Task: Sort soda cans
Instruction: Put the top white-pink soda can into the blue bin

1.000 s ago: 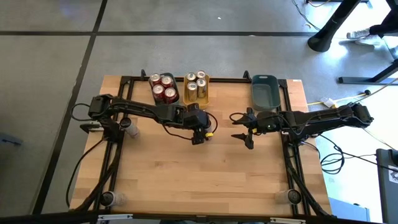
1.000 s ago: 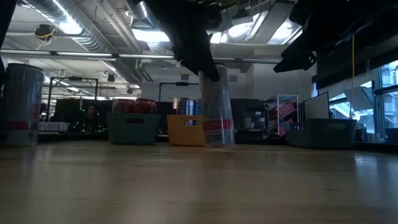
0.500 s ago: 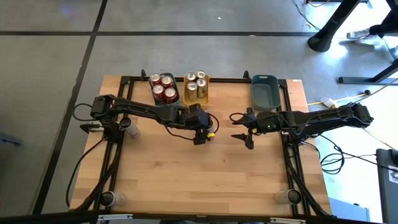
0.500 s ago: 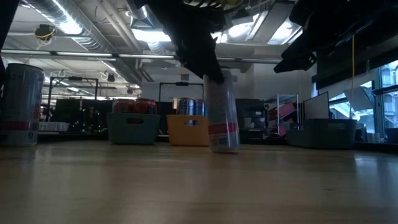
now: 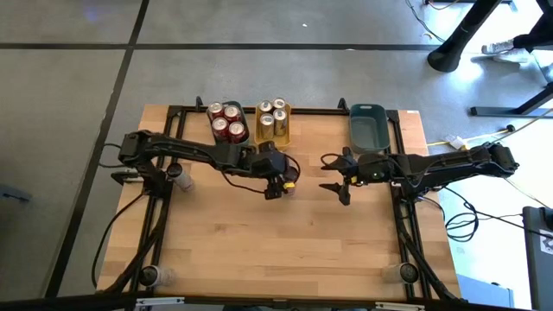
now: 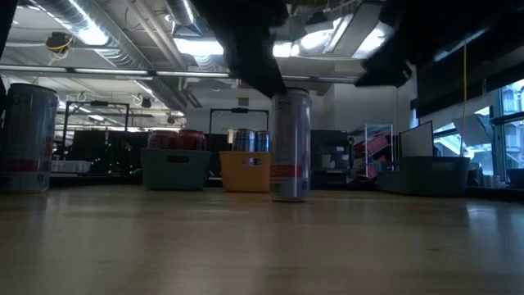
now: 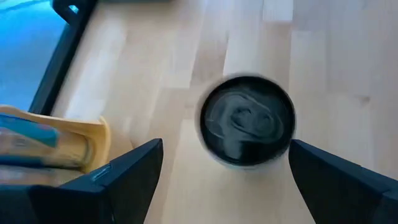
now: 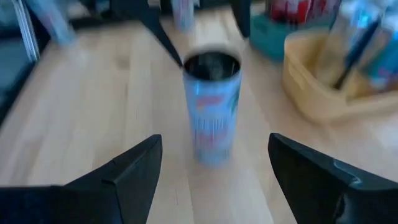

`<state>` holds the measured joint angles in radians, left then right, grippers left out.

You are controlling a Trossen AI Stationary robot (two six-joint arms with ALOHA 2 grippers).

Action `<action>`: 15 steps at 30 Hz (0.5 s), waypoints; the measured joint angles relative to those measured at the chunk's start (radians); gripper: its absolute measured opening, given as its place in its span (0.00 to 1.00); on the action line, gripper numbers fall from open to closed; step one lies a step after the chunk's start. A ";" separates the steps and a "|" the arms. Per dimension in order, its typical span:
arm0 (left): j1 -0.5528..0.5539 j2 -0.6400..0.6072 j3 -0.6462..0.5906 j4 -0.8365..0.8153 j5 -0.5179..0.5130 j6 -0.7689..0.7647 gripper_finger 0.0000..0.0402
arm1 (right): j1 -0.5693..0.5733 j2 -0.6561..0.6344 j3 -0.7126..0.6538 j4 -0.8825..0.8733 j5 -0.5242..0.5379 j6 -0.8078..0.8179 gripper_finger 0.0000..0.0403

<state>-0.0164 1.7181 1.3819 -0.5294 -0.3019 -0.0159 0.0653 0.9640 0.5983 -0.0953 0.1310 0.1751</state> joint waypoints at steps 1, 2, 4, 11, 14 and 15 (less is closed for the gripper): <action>-0.002 -0.013 0.000 -0.003 0.000 -0.005 0.83 | 0.000 0.008 0.000 0.037 0.000 -0.003 0.73; -0.003 -0.030 0.000 -0.008 -0.002 -0.008 0.83 | 0.000 0.020 0.000 0.068 0.000 -0.015 0.73; -0.007 -0.055 0.000 -0.039 -0.002 -0.015 0.83 | 0.000 0.056 0.000 0.163 0.000 -0.042 0.73; -0.033 -0.085 -0.006 -0.162 -0.006 -0.057 0.83 | 0.000 0.270 0.000 0.526 0.003 -0.145 0.73; -0.039 -0.084 -0.073 -0.121 -0.021 -0.061 0.83 | 0.000 0.369 0.000 0.659 0.017 -0.168 0.73; -0.039 -0.084 -0.101 -0.107 -0.026 -0.068 0.83 | 0.000 0.400 0.000 0.694 0.026 -0.176 0.73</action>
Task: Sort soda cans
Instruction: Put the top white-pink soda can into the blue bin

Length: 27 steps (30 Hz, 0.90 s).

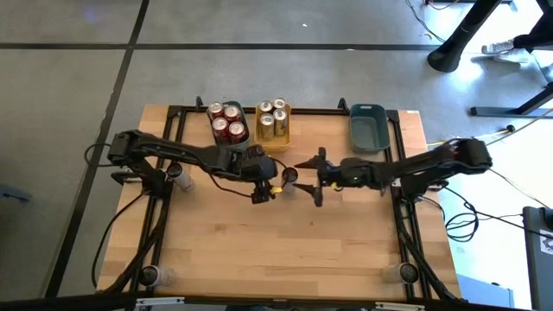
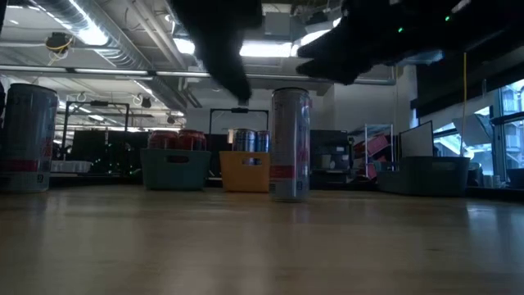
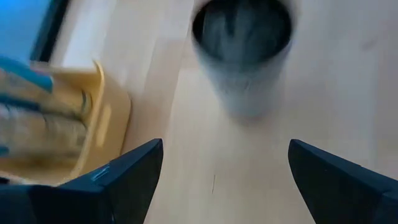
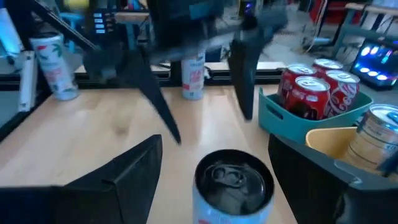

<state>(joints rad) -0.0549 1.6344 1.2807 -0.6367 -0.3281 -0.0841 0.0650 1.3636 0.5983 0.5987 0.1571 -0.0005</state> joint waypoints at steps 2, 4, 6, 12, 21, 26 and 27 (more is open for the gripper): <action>0.001 0.002 -0.058 0.047 -0.008 -0.015 0.83 | 0.000 0.052 0.001 0.059 0.030 -0.002 0.73; 0.003 0.002 -0.116 0.157 -0.011 -0.017 0.83 | 0.000 0.093 0.001 0.102 0.050 -0.003 0.73; 0.003 0.002 -0.165 0.261 -0.010 -0.008 0.83 | 0.000 0.123 0.001 0.123 0.069 -0.004 0.73; 0.014 0.002 -0.239 0.422 -0.009 0.021 0.83 | 0.000 0.184 0.001 0.157 0.117 -0.004 0.73; 0.032 0.002 -0.244 0.480 -0.010 0.032 0.83 | 0.000 0.233 0.003 0.184 0.144 0.001 0.73; 0.031 0.002 -0.244 0.507 -0.009 0.035 0.83 | 0.000 0.240 0.003 0.199 0.142 0.014 0.73; 0.031 0.002 -0.244 0.509 -0.009 0.036 0.83 | 0.000 0.240 0.002 0.203 0.141 0.014 0.73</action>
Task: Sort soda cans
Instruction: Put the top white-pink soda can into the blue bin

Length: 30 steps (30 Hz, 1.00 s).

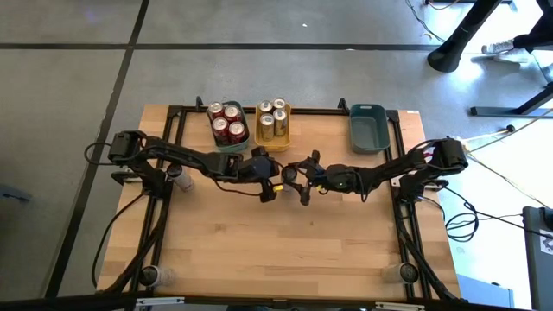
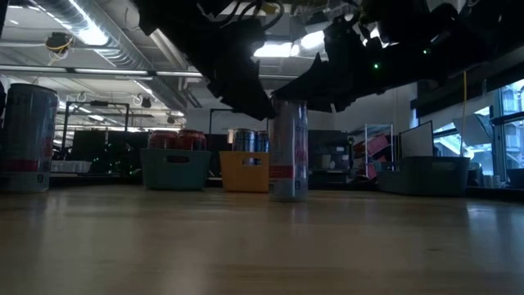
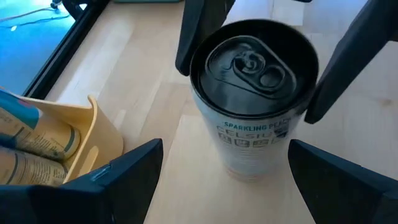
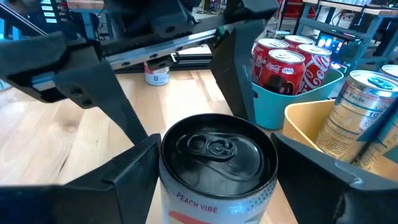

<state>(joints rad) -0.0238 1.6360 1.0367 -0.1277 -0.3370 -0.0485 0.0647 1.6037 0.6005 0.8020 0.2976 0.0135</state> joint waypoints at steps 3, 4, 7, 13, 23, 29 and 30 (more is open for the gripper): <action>0.001 0.000 0.000 0.012 0.000 0.001 0.83 | 0.000 0.000 0.000 -0.004 0.000 0.000 0.73; 0.000 0.000 0.000 0.013 0.000 0.001 0.83 | 0.000 0.000 0.000 -0.010 0.000 0.004 0.73; 0.000 0.000 0.000 0.013 0.000 0.000 0.83 | 0.000 -0.001 0.000 -0.016 -0.007 0.007 0.73; 0.000 0.000 0.000 0.011 0.000 -0.002 0.83 | -0.009 0.002 0.002 0.000 -0.029 0.062 0.74; 0.000 0.000 0.000 0.012 0.000 -0.004 0.83 | -0.006 0.003 0.035 -0.074 -0.027 0.056 0.87; 0.000 0.000 0.000 0.012 0.000 -0.004 0.83 | -0.006 0.003 0.035 -0.081 -0.001 0.030 0.84; 0.000 0.000 0.000 0.012 0.000 -0.004 0.83 | -0.006 0.003 0.035 -0.080 0.003 0.028 0.83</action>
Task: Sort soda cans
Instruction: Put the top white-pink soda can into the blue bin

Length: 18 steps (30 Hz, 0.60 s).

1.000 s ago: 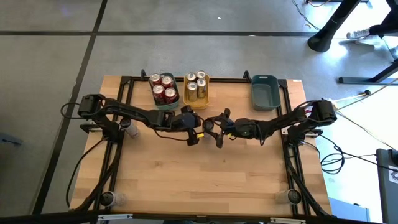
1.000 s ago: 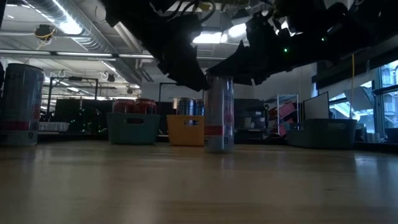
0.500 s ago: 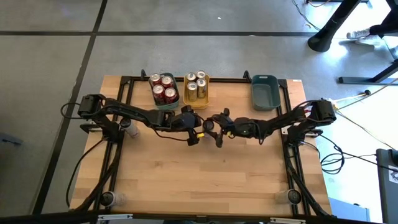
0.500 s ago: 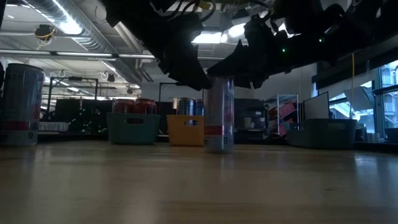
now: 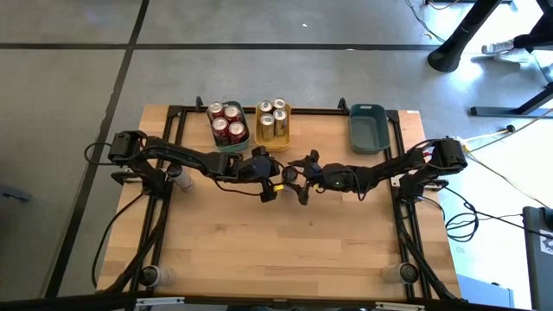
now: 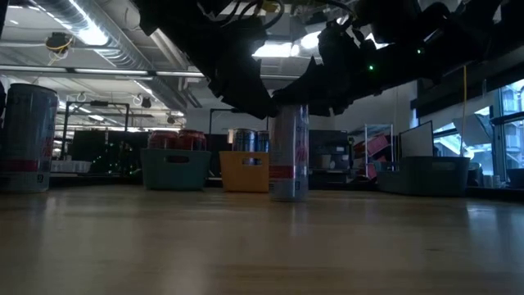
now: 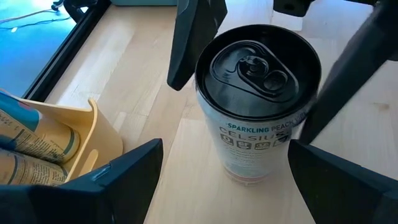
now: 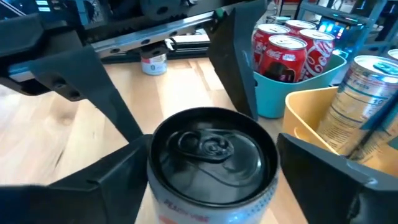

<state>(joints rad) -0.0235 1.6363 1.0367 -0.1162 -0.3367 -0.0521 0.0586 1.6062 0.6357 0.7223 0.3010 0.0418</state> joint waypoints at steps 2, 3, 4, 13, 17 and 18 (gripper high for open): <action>0.000 0.000 0.000 0.000 0.000 0.000 0.83 | 0.000 0.000 0.000 0.001 0.003 -0.001 0.78; 0.000 0.000 0.000 0.000 0.000 0.000 0.83 | -0.002 0.000 0.000 0.000 0.003 -0.002 0.75; 0.000 0.000 0.000 -0.001 0.000 0.000 0.83 | -0.002 -0.001 0.000 0.000 0.003 -0.004 0.72; -0.003 0.000 0.000 -0.008 0.000 0.000 0.83 | 0.000 -0.048 -0.001 -0.064 0.070 -0.053 0.61; -0.003 0.000 0.000 -0.010 0.000 0.000 0.83 | 0.000 -0.136 0.000 -0.178 0.167 -0.077 0.61; -0.003 0.000 0.000 -0.014 0.000 0.000 0.83 | 0.000 -0.163 0.000 -0.217 0.196 -0.078 0.62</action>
<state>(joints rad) -0.0262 1.6367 1.0367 -0.1300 -0.3367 -0.0521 0.0586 1.4434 0.6353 0.5053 0.4966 -0.0361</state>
